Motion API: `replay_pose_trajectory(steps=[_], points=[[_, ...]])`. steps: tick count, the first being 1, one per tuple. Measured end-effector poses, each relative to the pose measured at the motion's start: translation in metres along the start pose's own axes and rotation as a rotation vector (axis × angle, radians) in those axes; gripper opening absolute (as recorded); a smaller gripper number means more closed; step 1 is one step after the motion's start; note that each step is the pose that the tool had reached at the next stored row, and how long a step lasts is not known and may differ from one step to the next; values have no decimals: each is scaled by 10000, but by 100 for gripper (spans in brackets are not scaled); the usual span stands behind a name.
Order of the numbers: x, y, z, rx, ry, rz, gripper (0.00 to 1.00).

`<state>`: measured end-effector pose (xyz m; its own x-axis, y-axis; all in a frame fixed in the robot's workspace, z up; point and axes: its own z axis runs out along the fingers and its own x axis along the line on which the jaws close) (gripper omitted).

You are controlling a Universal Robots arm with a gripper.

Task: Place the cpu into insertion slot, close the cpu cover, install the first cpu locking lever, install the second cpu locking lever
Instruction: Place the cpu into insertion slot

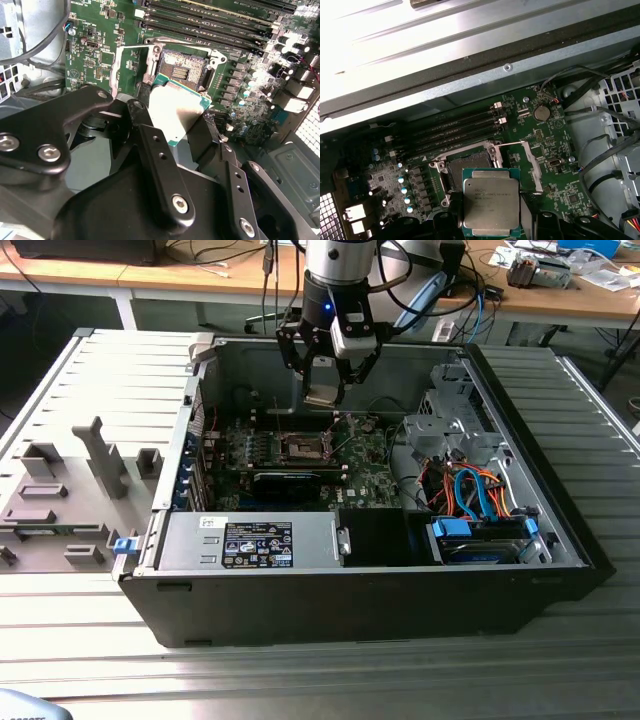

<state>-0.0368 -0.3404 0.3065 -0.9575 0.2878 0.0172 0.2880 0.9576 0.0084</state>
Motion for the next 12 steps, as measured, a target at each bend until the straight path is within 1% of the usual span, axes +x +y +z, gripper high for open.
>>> replay_pose_trajectory(steps=[12], points=[[0,0,5,-2,-1,58,55]])
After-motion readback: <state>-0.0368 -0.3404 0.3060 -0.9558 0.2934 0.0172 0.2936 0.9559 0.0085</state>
